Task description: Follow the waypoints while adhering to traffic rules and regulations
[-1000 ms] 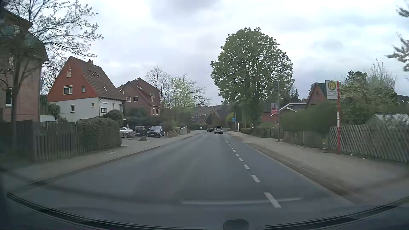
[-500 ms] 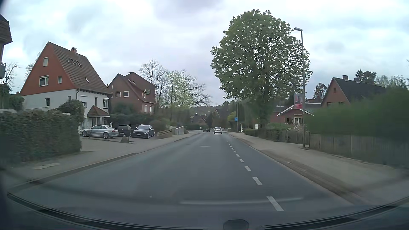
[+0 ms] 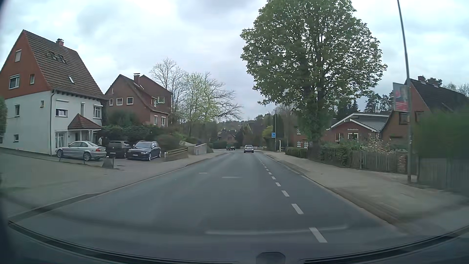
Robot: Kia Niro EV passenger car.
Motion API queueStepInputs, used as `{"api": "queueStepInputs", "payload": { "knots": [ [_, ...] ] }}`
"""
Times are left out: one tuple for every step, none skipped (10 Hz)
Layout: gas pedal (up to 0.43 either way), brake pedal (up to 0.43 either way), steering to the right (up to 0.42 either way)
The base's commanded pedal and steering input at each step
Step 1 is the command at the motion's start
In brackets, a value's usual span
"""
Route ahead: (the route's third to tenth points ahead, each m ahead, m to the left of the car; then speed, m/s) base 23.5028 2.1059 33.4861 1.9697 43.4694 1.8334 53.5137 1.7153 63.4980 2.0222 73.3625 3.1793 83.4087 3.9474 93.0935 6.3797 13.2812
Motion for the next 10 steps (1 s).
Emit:
{"api": "queueStepInputs", "payload": {
  "knots": [
    [0.110,0.000,0.000],
    [0.110,0.000,0.000],
    [0.110,0.000,0.000],
    [0.110,0.000,0.000],
    [0.110,0.000,0.000],
    [0.110,0.000,0.000],
    [0.110,0.000,0.000],
    [0.110,0.000,0.001],
    [0.110,0.000,0.002],
    [0.110,0.000,0.003]
  ]
}}
